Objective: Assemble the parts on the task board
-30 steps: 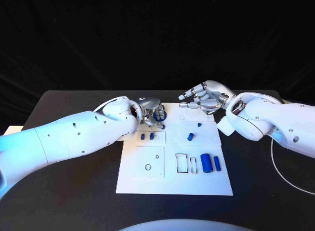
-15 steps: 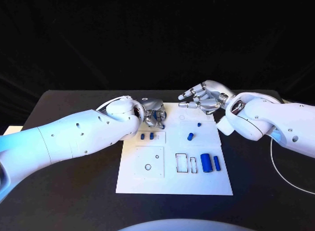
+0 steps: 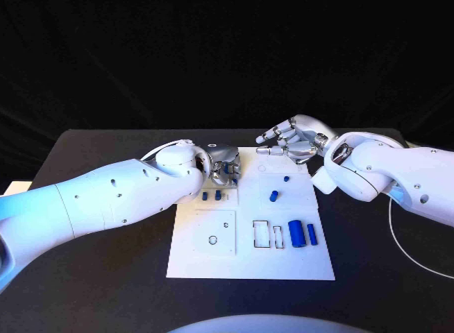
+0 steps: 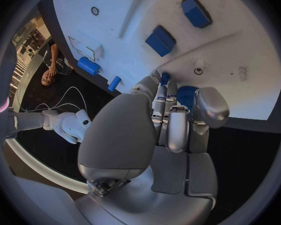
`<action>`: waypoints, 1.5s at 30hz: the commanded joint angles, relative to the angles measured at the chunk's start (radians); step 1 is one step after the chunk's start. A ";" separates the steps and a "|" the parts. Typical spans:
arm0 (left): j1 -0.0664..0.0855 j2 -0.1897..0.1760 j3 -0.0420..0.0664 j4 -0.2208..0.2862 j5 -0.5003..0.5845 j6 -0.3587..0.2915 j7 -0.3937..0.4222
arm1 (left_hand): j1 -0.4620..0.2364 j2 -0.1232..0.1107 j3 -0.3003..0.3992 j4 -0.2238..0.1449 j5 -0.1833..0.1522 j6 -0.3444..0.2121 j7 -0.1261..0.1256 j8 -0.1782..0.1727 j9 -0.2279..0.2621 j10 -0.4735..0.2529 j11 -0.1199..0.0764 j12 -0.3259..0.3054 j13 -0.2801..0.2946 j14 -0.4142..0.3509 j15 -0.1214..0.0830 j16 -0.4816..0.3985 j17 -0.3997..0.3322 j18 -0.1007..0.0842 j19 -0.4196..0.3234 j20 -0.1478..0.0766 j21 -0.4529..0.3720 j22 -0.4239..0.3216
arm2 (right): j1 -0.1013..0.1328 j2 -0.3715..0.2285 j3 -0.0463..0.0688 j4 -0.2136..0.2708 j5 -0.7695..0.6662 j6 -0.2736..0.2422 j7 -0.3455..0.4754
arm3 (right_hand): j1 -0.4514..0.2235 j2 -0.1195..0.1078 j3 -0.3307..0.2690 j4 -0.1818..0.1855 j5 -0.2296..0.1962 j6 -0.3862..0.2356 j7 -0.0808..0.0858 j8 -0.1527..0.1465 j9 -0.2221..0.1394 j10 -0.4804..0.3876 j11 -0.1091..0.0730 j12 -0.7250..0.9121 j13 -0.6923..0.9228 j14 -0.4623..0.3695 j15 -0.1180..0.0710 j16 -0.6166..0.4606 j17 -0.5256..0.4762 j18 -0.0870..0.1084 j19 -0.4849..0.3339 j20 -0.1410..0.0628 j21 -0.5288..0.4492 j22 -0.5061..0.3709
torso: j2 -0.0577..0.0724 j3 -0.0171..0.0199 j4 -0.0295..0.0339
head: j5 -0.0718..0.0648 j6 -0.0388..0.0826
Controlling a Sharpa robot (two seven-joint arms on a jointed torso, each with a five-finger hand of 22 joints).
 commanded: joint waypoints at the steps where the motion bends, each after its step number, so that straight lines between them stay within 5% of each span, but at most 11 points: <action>1: 0.000 0.004 0.000 0.001 -0.010 0.024 0.008 | 0.008 -0.001 0.011 -0.003 -0.004 0.007 0.001 -0.006 -0.002 0.011 0.001 -0.008 -0.002 0.029 -0.007 0.007 -0.001 -0.021 0.012 -0.007 0.010 0.006 | -0.001 0.002 0.000 0.000 -0.005 0.015 0.008 | 0.001 0.011 -0.002 -0.003 0.005 0.004 0.001 0.002 0.001 -0.007 0.001 -0.001 0.001 0.055 -0.006 -0.006 0.035 0.017 -0.008 0.000 -0.004 -0.001 | 0.000 0.0000 0.0005 | 0.000 0.000; 18: -0.008 0.034 0.001 -0.061 -0.010 0.069 0.023 | 0.030 0.005 0.100 -0.031 -0.004 0.028 0.001 -0.021 -0.007 0.041 -0.001 -0.043 -0.005 0.029 -0.009 0.010 -0.006 -0.023 0.007 -0.009 0.035 0.034 | -0.001 0.004 0.000 0.001 -0.006 0.018 0.007 | 0.001 0.011 -0.002 -0.003 0.005 0.004 0.001 0.002 0.001 -0.007 0.001 -0.001 0.001 0.055 -0.006 -0.006 0.035 0.017 -0.008 0.000 -0.004 -0.001 | 0.000 -0.0008 0.0001 | -0.001 -0.004; 33: -0.014 0.035 0.001 -0.060 -0.005 0.069 0.051 | 0.003 0.002 0.183 -0.069 -0.011 0.090 -0.008 -0.019 0.000 0.113 -0.015 -0.073 0.005 0.031 -0.020 0.018 -0.006 -0.027 0.007 -0.017 0.070 0.069 | -0.001 0.005 0.000 0.001 -0.006 0.018 0.007 | 0.001 0.011 -0.002 -0.003 0.005 0.004 0.001 0.002 0.001 -0.007 0.001 -0.001 0.001 0.055 -0.006 -0.006 0.035 0.017 -0.008 0.000 -0.004 -0.001 | -0.001 -0.0009 0.0005 | 0.001 -0.004; 45: -0.019 -0.016 0.026 -0.010 0.014 0.008 0.049 | -0.009 0.001 0.203 -0.083 -0.012 0.103 0.000 -0.024 0.000 0.128 -0.013 -0.090 0.007 0.033 -0.019 0.022 -0.002 -0.030 0.008 -0.018 0.082 0.080 | -0.001 0.003 0.000 -0.002 -0.006 0.014 0.008 | 0.001 0.014 -0.001 -0.003 0.005 0.004 0.001 0.002 0.001 -0.008 0.001 -0.002 0.000 0.055 -0.006 -0.007 0.034 0.017 -0.009 0.000 -0.005 -0.002 | -0.001 0.0011 -0.0013 | -0.005 0.002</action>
